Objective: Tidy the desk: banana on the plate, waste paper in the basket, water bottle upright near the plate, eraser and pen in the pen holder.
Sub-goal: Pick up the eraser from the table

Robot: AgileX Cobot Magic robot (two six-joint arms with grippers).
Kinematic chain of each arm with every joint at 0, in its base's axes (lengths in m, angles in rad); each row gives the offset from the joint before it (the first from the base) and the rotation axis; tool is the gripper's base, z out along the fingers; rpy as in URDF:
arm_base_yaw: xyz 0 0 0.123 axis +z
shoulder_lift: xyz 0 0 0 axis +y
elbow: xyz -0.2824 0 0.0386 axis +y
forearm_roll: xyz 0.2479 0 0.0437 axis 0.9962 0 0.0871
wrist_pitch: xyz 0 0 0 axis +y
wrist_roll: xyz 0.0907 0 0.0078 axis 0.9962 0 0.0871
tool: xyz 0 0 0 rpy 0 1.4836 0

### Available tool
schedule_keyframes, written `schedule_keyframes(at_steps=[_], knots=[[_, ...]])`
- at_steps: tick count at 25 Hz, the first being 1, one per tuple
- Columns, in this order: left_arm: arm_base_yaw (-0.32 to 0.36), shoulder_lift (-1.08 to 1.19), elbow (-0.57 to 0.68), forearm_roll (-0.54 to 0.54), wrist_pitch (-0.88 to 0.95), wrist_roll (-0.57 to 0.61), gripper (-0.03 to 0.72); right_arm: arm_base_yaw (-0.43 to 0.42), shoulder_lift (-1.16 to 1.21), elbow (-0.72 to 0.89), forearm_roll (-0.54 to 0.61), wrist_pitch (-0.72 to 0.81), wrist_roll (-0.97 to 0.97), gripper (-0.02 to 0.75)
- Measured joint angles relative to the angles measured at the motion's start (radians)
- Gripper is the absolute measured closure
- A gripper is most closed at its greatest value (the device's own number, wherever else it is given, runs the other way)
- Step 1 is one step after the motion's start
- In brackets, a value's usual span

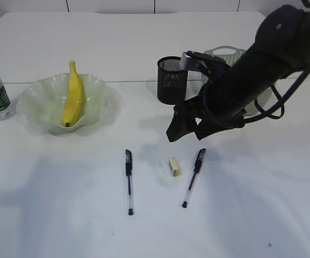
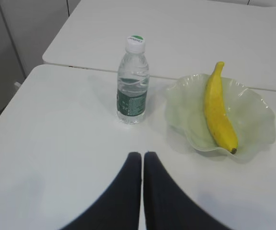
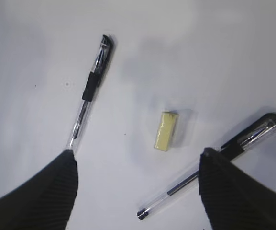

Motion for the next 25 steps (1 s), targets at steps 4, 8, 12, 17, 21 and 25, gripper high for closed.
schedule_keyframes(at_steps=[4, 8, 12, 17, 21, 25], knots=[[0.0, 0.0, 0.0, 0.0, 0.021, 0.0, 0.712, 0.0, 0.044, -0.109, -0.13, 0.118, 0.137, 0.152], [0.0, 0.0, 0.0, -0.002, 0.022, 0.0, 0.712, 0.0, 0.092, -0.199, -0.209, 0.214, 0.246, 0.152], [0.0, 0.0, 0.0, -0.002, 0.024, 0.0, 0.712, 0.017, 0.123, -0.267, -0.22, 0.258, 0.303, 0.152], [0.0, 0.0, 0.0, -0.002, 0.024, 0.0, 0.712, 0.068, 0.165, -0.313, -0.248, 0.285, 0.342, 0.152], [0.0, 0.0, 0.0, -0.002, 0.024, 0.0, 0.712, 0.083, 0.205, -0.342, -0.261, 0.31, 0.364, 0.152], [0.0, 0.0, 0.0, -0.002, 0.024, -0.001, 0.712, 0.086, 0.23, -0.346, -0.276, 0.314, 0.382, 0.152]])
